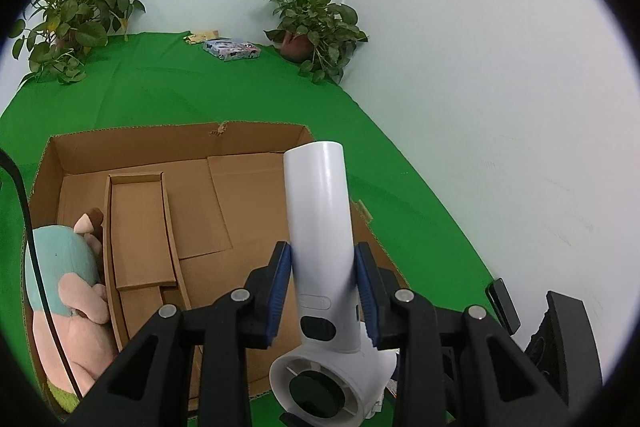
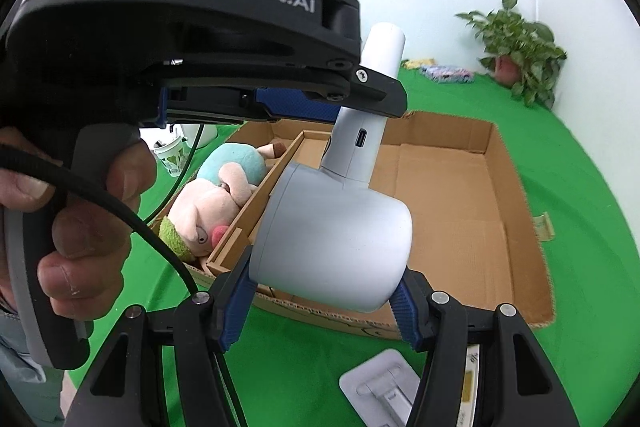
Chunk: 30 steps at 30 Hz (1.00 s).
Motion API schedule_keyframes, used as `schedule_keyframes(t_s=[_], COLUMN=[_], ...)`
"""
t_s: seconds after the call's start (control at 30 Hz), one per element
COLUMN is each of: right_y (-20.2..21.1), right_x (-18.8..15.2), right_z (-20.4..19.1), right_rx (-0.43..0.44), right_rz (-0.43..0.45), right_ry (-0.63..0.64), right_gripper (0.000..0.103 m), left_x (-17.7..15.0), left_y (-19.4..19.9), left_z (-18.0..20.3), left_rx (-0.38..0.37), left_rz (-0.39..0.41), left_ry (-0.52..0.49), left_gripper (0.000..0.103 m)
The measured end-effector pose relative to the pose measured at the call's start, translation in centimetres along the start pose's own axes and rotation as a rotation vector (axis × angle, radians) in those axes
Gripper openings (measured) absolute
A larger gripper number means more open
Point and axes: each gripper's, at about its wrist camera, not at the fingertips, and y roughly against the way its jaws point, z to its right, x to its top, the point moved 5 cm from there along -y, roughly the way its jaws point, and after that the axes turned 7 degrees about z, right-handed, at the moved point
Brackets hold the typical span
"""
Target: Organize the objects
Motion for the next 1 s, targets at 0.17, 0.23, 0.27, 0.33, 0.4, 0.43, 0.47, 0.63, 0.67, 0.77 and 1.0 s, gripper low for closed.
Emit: schedule_keyframes(t_s=[0.17,0.23,0.27,0.33,0.4,0.43,0.47,0.63,0.67,0.77,1.0], right_y=[-2.5,-4.5,-5.3,-7.0,-8.6,-9.4,-10.0,-12.8,-13.2,-14.3,-15.4], right_x=[0.6,0.6,0.5,0.1,-0.5,-1.0,-1.3,-3.2,-3.5,-4.1,-3.7], right_z=[0.0,0.8,1.1,1.6,2.1,2.4,2.6,3.6,3.7,3.9,4.6], right_rx=[0.069,0.104,0.114,0.129,0.132,0.134,0.135,0.142,0.143,0.133,0.16], right_rz=[-0.069,-0.1,-0.113,-0.14,-0.166,-0.184,-0.198,-0.272,-0.283,-0.316,-0.322], right_ry=[-0.061,-0.099,-0.11,-0.129,-0.139,-0.146,-0.15,-0.179,-0.183,-0.173,-0.18], right_gripper=[0.058,0.058,0.058,0.058,0.058,0.058,0.058,0.058,0.058,0.058,0.057], left_x=[0.4,0.3,0.2,-0.2,-0.7,-1.0,-1.5,-3.3,-3.6,-4.2,-3.3], left_y=[-2.4,-3.6,-4.3,-5.7,-6.9,-7.6,-8.3,-10.7,-11.2,-11.9,-9.7], left_z=[-2.9,-4.0,-4.6,-5.8,-6.7,-7.2,-7.7,-9.1,-9.3,-9.7,-9.7], left_rx=[0.033,0.052,0.062,0.077,0.085,0.088,0.094,0.143,0.165,0.211,0.256], left_rz=[-0.063,-0.095,-0.113,-0.151,-0.185,-0.204,-0.223,-0.297,-0.314,-0.348,-0.303], left_ry=[0.047,0.061,0.072,0.089,0.103,0.112,0.122,0.11,0.101,0.069,0.065], left_gripper=[0.032,0.032,0.032,0.032,0.032,0.032,0.032,0.033,0.033,0.033,0.033])
